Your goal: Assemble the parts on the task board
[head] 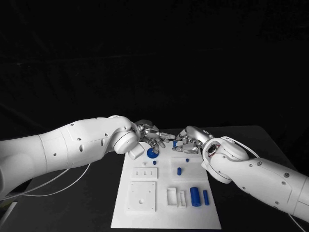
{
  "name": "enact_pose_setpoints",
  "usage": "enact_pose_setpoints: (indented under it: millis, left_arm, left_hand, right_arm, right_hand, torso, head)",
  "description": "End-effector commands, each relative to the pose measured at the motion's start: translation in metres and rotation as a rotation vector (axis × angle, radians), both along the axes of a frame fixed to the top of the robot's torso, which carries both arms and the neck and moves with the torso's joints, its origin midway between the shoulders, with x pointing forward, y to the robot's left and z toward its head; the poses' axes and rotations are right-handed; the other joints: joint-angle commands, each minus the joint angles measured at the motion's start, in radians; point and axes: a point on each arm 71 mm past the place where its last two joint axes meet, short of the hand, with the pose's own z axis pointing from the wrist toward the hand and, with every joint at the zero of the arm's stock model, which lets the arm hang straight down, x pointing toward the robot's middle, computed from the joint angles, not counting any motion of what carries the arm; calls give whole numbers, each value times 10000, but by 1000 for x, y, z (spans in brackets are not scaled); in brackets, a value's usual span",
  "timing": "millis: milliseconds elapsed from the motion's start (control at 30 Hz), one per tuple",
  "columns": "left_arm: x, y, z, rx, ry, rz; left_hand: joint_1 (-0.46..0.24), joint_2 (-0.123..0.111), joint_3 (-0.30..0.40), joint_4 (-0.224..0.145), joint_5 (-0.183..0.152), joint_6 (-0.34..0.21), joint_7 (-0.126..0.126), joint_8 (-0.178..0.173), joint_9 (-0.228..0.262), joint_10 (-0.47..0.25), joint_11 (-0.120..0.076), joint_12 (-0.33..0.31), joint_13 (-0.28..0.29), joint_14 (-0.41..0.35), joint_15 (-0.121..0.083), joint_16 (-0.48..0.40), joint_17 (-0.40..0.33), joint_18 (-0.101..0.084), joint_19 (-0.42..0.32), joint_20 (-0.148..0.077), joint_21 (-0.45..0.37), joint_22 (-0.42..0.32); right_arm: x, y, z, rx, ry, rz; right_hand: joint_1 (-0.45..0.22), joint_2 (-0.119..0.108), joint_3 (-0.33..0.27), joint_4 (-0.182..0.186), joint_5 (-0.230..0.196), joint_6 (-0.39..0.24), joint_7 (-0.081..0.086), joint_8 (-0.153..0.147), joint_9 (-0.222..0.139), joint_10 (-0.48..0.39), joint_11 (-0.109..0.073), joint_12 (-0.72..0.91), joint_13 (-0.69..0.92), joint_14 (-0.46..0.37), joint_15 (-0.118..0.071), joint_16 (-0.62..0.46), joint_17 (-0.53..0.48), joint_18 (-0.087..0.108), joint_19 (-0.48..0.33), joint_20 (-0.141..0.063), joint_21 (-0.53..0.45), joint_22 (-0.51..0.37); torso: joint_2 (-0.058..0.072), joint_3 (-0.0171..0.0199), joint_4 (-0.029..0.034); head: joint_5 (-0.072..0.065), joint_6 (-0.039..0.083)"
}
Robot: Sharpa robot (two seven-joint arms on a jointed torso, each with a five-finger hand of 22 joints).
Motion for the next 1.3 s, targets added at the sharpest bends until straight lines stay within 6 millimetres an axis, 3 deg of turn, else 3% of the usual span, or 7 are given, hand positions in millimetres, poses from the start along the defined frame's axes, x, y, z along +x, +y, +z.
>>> enact_pose_setpoints:
  millis: [33,267,500,900,1100,1200,1300]
  left_arm:
    - [0,-2,-1,758,-30,6]
    - [-1,-9,-7,1208,30,-169]
    - [-1,-13,-9,1296,115,-326]
    - [-1,-17,-11,1290,153,-468]
    - [-2,-18,-11,1286,207,-555]
    - [-2,-19,-12,1262,310,-600]
    - [-2,-19,-12,1229,357,-609]
  left_hand:
    - [-138,-13,37,105,-32,-53,-21,24,-4,437,69,-49,32,49,38,13,-20,-6,11,25,-55,18]
    - [-159,-118,223,343,-28,27,-40,31,4,431,71,-99,79,33,41,34,-67,-7,19,29,-102,66]
    - [-32,209,131,-42,165,19,-30,24,-3,434,68,-164,76,16,42,40,-110,-8,14,31,-142,118]
    - [100,313,160,-195,259,128,-51,30,5,427,59,-199,63,3,40,17,-138,-12,17,30,-180,130]
    - [317,575,194,-540,399,244,-70,28,2,432,34,-209,40,11,23,21,-153,-22,36,12,-207,165]
    - [619,779,315,-783,874,415,-133,26,9,434,2,-238,8,14,3,27,-150,-28,43,-8,-200,188]
    - [893,968,468,-990,996,539,-182,30,27,433,-15,-264,-19,13,-11,30,-147,-31,40,-23,-189,207]
  right_arm:
    - [-2,3,0,-333,-36,37]
    - [-5,10,0,-333,-12,184]
    - [-7,14,0,-336,1,316]
    - [-10,19,1,-345,16,470]
    - [-10,20,1,-360,27,491]
    - [-10,20,1,-375,39,495]
    - [-10,20,1,-391,51,493]
  right_hand:
    - [42,-95,-4,63,-12,88,8,-7,8,77,-6,-9,-11,50,-10,-55,-4,-93,595,-69,-63,905]
    - [42,-95,-4,63,-12,88,8,-7,8,77,-6,-9,-11,50,-10,-55,-4,-93,595,-69,-63,905]
    - [42,-95,-4,63,-12,88,8,-7,8,77,-6,-9,-11,50,-10,-55,-4,-93,595,-69,-63,905]
    - [58,-124,-8,126,-3,77,10,-10,5,72,-5,-27,-28,58,-13,-71,0,-94,599,-73,-92,895]
    - [70,-112,-14,152,-6,85,5,-8,7,67,-9,-44,-45,56,-15,-95,-11,-93,599,-75,-116,887]
    - [70,-112,-14,152,-6,85,5,-8,7,67,-9,-44,-45,56,-15,-95,-11,-93,599,-75,-116,887]
    - [70,-112,-14,152,-6,85,5,-8,7,67,-9,-44,-45,56,-15,-95,-11,-93,599,-75,-116,887]
  torso:
    - [21,-21,0]
    - [43,-3,-13]
    - [54,-4,-6]
    - [70,-8,-7]
    - [72,-6,-9]
    - [74,3,-10]
    - [77,3,-11]
  head:
    - [22,8]
    - [13,4]
    - [0,-6]
    - [6,-50]
    - [1,-51]
    - [-3,-61]
    - [-10,-62]
